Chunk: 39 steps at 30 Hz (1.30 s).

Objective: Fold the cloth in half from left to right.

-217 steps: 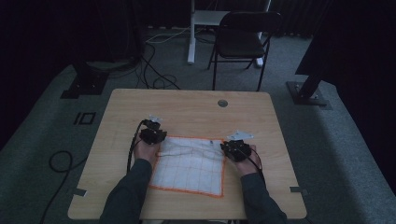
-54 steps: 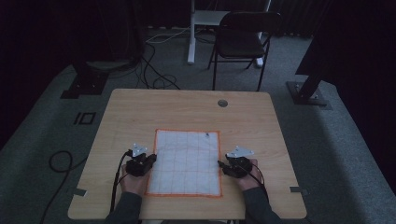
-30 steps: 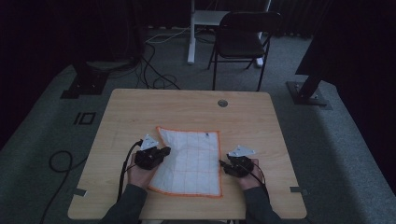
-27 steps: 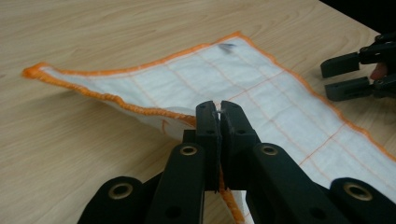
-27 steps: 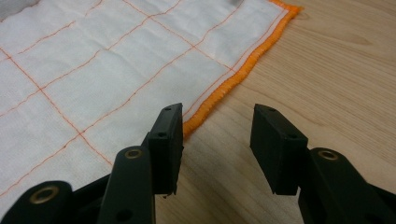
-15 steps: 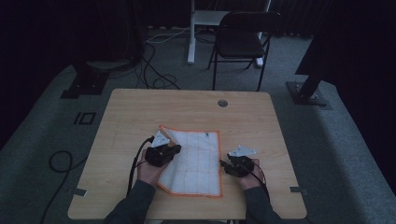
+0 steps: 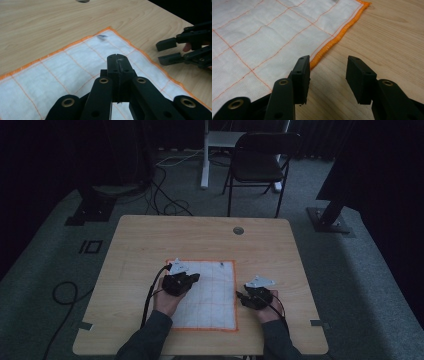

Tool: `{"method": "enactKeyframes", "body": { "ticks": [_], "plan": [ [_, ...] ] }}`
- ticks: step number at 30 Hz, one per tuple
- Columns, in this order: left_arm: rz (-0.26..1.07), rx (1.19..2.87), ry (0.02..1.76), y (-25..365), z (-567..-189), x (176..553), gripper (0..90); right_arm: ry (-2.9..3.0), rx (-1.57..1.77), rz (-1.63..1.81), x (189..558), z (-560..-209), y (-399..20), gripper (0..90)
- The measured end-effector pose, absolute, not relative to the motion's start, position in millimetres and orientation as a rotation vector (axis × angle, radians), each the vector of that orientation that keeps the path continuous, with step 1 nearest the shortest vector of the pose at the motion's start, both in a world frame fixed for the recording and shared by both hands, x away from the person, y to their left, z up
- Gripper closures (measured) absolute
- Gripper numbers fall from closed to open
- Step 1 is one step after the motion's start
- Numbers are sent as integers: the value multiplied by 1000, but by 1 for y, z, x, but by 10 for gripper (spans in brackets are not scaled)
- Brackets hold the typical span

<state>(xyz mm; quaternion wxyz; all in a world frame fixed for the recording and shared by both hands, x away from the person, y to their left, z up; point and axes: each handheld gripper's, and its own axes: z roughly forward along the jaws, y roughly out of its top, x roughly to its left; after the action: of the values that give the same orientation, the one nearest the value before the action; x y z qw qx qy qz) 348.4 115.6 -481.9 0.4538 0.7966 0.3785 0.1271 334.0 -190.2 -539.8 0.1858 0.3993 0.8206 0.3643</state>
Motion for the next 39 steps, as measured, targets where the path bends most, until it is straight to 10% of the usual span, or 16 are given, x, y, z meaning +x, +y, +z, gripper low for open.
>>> {"method": "enactKeyframes", "body": {
  "ticks": [28, 39],
  "plan": [
    [461, 2004, 1270, 193, -531, 330, 573, 2316, 1119, 1022, 334, -540, -190, 543],
    [442, 2015, 1287, 187, -538, 332, 627, 2316, 1118, 1023, 334, -540, -190, 544]
  ]
}}
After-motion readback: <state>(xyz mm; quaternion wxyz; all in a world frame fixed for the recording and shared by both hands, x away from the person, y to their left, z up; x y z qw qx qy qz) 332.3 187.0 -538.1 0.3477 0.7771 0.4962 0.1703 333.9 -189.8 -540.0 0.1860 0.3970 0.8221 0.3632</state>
